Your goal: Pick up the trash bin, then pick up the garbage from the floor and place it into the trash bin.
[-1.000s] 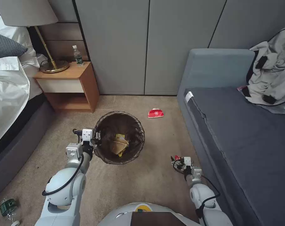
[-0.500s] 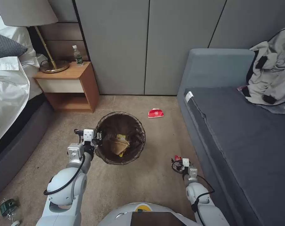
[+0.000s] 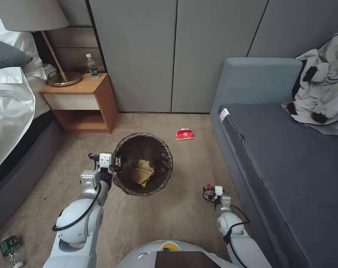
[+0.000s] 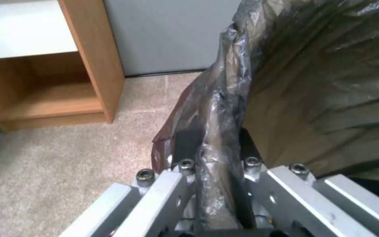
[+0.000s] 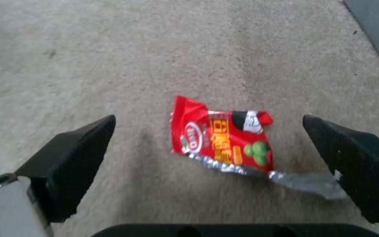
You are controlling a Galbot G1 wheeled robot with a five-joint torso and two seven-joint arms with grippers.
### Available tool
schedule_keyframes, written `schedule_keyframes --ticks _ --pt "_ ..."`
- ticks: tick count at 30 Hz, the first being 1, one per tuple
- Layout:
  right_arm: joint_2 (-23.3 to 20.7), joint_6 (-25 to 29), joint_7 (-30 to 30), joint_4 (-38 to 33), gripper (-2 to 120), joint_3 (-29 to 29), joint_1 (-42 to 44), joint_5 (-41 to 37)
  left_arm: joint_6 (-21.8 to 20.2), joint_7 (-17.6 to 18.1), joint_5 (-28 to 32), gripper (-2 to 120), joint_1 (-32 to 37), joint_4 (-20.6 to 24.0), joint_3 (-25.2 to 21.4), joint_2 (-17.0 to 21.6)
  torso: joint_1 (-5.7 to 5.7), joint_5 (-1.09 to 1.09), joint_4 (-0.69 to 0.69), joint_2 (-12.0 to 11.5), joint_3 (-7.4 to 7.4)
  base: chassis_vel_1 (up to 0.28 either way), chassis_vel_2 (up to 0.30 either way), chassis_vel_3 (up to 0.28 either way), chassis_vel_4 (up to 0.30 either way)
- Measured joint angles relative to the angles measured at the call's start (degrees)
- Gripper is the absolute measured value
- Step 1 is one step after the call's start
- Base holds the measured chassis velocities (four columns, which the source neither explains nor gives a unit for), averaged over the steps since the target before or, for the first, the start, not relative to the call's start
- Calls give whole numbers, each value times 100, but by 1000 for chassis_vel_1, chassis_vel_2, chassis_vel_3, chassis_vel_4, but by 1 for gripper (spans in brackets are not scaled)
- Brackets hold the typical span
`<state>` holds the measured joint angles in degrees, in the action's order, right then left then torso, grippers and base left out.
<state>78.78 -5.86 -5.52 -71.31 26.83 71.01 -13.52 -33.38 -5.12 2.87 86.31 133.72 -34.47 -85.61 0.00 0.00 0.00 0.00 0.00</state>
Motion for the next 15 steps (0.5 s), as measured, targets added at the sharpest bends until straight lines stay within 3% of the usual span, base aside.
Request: schedule_keyframes --ticks 15 --pt "-70 -140 -22 583 100 -148 -545 -1 1 -7 -2 3 -9 -31 -35 1 0 0 0 0 0 0 0 0 0"
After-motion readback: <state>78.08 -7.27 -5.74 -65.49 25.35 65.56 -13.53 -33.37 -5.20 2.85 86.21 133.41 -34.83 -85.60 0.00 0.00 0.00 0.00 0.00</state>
